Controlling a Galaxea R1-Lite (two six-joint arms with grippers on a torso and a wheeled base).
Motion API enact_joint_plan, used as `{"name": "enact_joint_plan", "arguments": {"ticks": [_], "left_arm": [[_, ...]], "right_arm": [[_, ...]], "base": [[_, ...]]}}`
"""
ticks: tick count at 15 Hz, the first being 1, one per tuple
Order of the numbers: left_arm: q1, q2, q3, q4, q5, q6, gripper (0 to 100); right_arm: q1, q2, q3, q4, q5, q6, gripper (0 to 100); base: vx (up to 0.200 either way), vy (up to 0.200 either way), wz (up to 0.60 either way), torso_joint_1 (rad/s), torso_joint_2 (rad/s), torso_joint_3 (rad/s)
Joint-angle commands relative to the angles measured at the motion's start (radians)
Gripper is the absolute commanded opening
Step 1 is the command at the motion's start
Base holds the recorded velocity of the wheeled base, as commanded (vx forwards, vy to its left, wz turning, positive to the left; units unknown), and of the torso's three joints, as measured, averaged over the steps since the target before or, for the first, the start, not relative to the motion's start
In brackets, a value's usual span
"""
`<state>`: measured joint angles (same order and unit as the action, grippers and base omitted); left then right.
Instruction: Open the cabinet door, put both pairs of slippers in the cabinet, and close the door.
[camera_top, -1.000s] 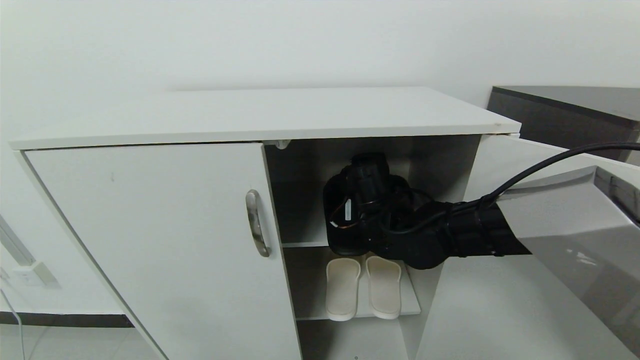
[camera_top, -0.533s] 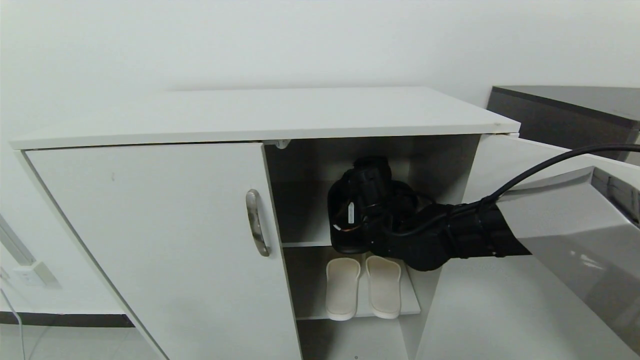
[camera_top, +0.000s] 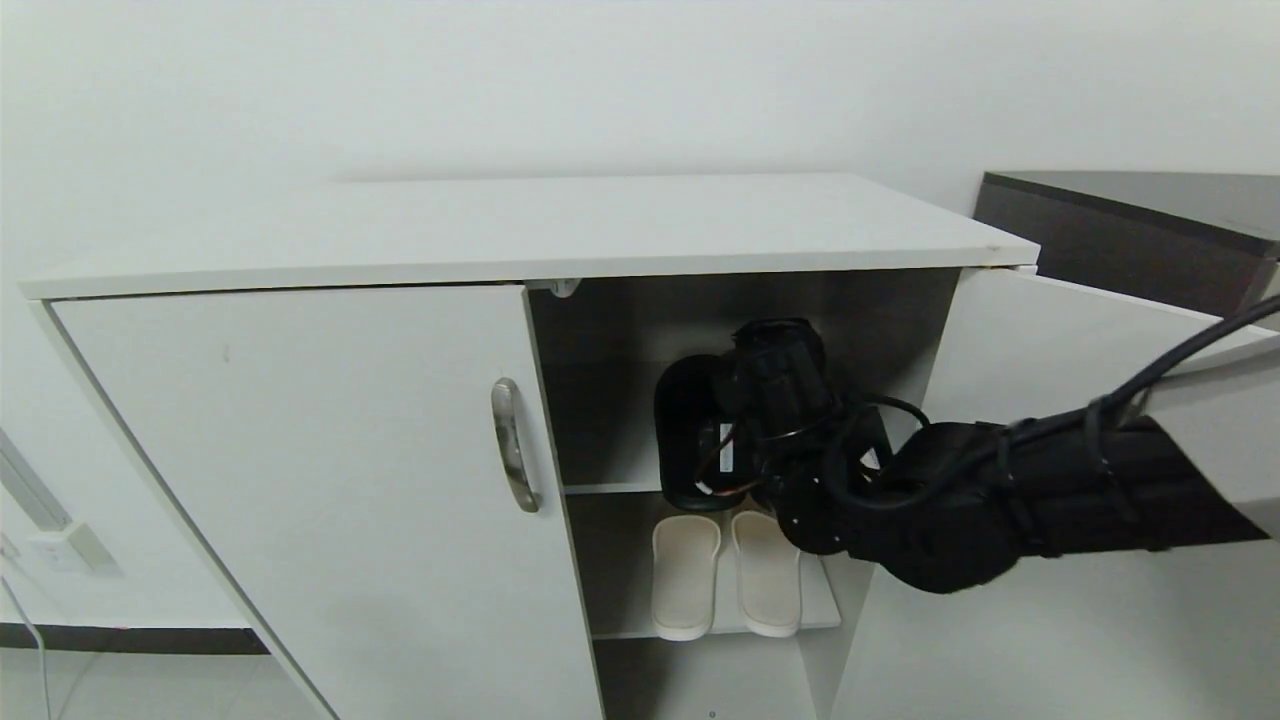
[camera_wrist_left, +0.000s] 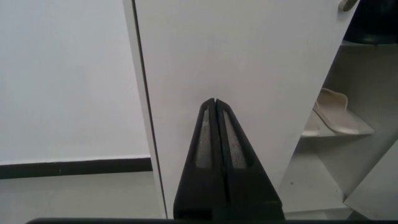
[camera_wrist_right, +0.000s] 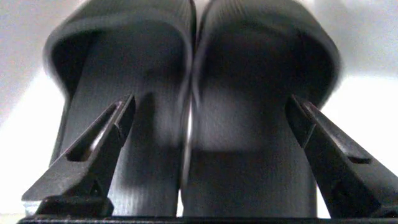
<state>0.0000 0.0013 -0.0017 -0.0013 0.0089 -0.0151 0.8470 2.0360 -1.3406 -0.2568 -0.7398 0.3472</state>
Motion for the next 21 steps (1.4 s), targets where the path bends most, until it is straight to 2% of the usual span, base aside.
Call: {"name": "enact_joint_plan", "arguments": {"ticks": [1,3,5,8,9,19,21], "left_arm": [[0.000,0.000,0.000,0.000,0.000,0.000,0],[0.000,0.000,0.000,0.000,0.000,0.000,0],[0.000,0.000,0.000,0.000,0.000,0.000,0],[0.000,0.000,0.000,0.000,0.000,0.001,0],[0.000,0.000,0.000,0.000,-0.001,0.001,0],[0.000,0.000,0.000,0.000,-0.001,0.000,0],[0.000,0.000,0.000,0.000,-0.001,0.000,0]], "right_arm": [[0.047,-0.135,0.120,-0.025,0.019,0.012,100],[0.121,-0.283,0.331,-0.133,0.083,-0.001,100],[0.139,-0.376,0.475,-0.213,0.151,-0.065,100],[0.139,-0.388,0.515,-0.283,0.184,-0.114,100],[0.141,-0.384,0.517,-0.283,0.186,-0.114,0],[0.152,-0.361,0.512,-0.285,0.186,-0.114,0],[0.152,-0.356,0.517,-0.285,0.188,-0.114,0]], "base": [[0.000,0.000,0.00,0.000,0.00,0.000],[0.000,0.000,0.00,0.000,0.00,0.000],[0.000,0.000,0.00,0.000,0.00,0.000],[0.000,0.000,0.00,0.000,0.00,0.000],[0.000,0.000,0.00,0.000,0.00,0.000],[0.000,0.000,0.00,0.000,0.00,0.000],[-0.200,0.000,0.00,0.005,0.00,0.002]]}}
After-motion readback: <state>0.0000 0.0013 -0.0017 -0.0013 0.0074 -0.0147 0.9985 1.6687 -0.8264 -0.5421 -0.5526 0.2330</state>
